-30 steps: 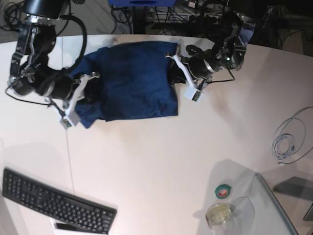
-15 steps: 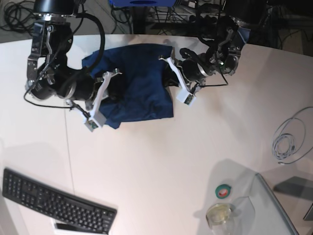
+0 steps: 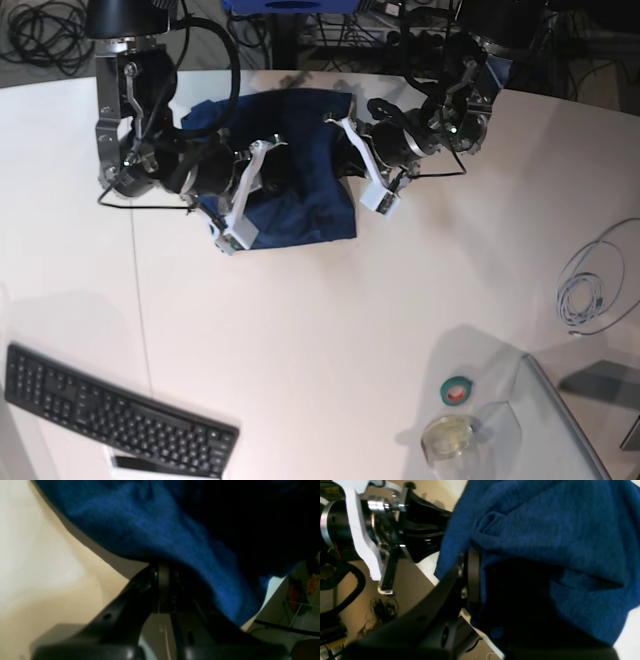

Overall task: Layout the t-shirt on the table in an organized manner, then fold the t-shirt properly
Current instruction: 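Grasp both shirt ends and fold them toward each other with both grippers, then press the folded stack flat with the right gripper, left gripper withdrawn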

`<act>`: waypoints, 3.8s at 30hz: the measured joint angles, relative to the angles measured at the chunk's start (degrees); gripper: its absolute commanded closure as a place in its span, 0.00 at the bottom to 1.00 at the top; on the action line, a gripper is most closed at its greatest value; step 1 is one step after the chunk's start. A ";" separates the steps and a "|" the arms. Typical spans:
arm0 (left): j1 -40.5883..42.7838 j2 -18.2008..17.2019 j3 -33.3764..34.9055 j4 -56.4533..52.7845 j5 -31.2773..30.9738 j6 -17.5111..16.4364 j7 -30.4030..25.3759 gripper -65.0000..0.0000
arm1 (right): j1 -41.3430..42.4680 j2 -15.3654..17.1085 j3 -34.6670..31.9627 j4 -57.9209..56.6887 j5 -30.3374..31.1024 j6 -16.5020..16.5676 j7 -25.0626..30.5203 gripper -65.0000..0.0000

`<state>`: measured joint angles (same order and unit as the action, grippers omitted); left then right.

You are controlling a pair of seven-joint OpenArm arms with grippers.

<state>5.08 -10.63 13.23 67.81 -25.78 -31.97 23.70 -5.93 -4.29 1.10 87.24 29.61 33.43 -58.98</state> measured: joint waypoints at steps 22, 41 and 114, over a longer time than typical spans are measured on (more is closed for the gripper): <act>12.22 -7.56 -22.47 13.75 0.00 0.00 0.02 1.00 | 1.44 -0.11 -0.83 -7.06 0.15 0.00 4.87 0.37; 19.69 -10.19 -39.60 13.81 0.00 -0.68 0.48 1.00 | 4.24 1.79 -19.87 -2.89 -2.84 -9.29 4.90 0.37; 19.58 -10.23 -39.93 11.19 -0.17 -0.68 0.26 1.00 | 5.29 15.74 -32.68 1.49 -1.70 -35.15 12.31 1.00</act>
<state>24.67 -20.86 -26.70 79.00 -25.96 -32.64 23.97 -0.64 11.44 -31.57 88.73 27.90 -1.72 -46.68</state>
